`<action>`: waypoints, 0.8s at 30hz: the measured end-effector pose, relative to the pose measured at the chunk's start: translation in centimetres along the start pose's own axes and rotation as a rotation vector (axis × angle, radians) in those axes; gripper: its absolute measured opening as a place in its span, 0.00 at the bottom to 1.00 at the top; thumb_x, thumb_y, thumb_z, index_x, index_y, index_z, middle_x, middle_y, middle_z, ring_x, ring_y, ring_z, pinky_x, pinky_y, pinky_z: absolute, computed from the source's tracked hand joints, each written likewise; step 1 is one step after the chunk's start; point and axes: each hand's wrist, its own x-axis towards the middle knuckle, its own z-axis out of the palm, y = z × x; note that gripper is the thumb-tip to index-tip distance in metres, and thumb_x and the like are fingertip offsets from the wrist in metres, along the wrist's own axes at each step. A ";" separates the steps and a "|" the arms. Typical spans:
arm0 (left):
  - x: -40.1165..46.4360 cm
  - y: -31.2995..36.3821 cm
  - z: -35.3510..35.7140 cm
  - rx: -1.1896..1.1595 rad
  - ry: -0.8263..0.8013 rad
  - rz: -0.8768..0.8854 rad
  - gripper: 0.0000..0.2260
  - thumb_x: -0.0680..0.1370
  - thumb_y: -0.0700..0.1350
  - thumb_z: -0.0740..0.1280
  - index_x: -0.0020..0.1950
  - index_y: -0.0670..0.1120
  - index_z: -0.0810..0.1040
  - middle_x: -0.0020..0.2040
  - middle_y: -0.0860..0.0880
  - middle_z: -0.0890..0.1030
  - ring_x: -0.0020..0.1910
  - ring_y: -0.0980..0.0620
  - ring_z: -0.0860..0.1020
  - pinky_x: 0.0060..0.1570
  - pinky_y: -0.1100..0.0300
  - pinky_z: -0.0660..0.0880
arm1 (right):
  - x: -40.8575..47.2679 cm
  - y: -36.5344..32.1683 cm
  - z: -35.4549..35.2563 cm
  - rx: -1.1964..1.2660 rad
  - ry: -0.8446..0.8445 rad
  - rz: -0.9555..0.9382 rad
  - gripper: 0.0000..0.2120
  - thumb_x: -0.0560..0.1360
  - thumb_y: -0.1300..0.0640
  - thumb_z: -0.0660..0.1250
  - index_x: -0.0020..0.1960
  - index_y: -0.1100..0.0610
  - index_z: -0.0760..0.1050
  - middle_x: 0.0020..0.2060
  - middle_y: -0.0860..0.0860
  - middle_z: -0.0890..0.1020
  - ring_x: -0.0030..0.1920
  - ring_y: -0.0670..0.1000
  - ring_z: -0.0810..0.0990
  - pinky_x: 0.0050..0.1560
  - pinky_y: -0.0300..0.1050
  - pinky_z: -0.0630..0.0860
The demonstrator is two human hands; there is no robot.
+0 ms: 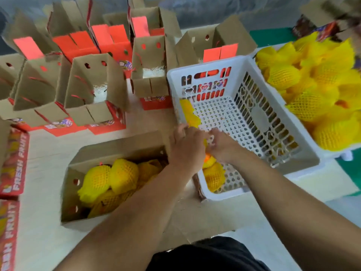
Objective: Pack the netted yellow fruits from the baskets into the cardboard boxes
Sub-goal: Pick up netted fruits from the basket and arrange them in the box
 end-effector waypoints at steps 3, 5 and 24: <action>0.8 0.6 1.3 0.078 -0.042 -0.076 0.14 0.80 0.44 0.67 0.57 0.64 0.78 0.66 0.58 0.72 0.73 0.47 0.55 0.64 0.49 0.50 | 2.8 1.7 2.5 -0.322 -0.328 -0.011 0.50 0.74 0.52 0.75 0.83 0.50 0.43 0.66 0.59 0.71 0.55 0.58 0.80 0.51 0.53 0.79; 1.2 0.8 1.5 0.132 -0.053 -0.104 0.13 0.79 0.45 0.65 0.56 0.63 0.79 0.65 0.57 0.71 0.71 0.48 0.54 0.58 0.51 0.49 | 4.1 2.5 4.7 -0.354 -0.312 -0.026 0.53 0.72 0.51 0.78 0.82 0.46 0.43 0.73 0.58 0.62 0.65 0.62 0.76 0.60 0.58 0.79; -6.0 -1.1 1.2 -0.621 0.351 -0.091 0.21 0.87 0.53 0.57 0.77 0.47 0.71 0.70 0.49 0.76 0.70 0.52 0.74 0.69 0.47 0.71 | -3.6 -1.6 -0.2 0.304 0.562 -0.509 0.15 0.78 0.48 0.71 0.61 0.49 0.73 0.52 0.45 0.70 0.45 0.38 0.72 0.41 0.31 0.66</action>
